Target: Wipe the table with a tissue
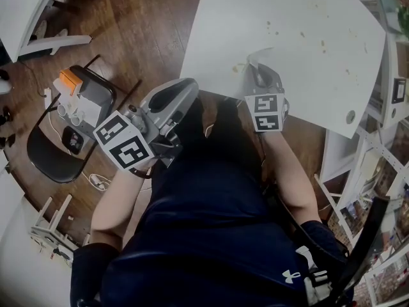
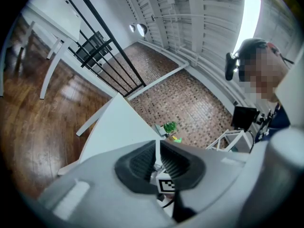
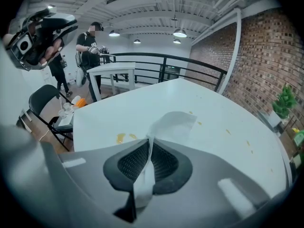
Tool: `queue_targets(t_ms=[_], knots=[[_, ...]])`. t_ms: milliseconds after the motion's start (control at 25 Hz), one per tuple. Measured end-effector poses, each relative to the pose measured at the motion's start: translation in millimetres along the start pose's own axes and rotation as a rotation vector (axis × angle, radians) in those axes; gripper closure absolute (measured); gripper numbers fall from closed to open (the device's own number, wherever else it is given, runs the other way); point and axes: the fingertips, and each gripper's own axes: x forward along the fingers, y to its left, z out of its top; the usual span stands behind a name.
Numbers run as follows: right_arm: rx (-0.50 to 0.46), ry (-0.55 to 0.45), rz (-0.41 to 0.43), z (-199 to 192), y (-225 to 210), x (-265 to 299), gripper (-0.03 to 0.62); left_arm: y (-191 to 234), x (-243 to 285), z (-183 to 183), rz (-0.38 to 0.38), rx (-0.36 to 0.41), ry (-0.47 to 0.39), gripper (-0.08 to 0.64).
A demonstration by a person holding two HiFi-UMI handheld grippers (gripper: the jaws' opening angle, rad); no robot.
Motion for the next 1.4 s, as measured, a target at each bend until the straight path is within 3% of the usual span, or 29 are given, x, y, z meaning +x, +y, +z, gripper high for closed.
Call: queue_targets(t_ms=[360,800,1400], knots=[[-0.019,0.004,0.028,3.7,7.0,2.6,0.572,2.5,-4.1,4.1,0.003,-0.005,-0.012,0.534],[-0.067,0.011,0.128,7.2,30.0,4.6,0.572,6.9,-7.8,7.7,0.003,-0.021,-0.035,0.535],[-0.080,0.008,0.147,15.2,44.5,10.1,0.572,14.3,-12.3,12.7,0.015,-0.032,-0.048,0.538]])
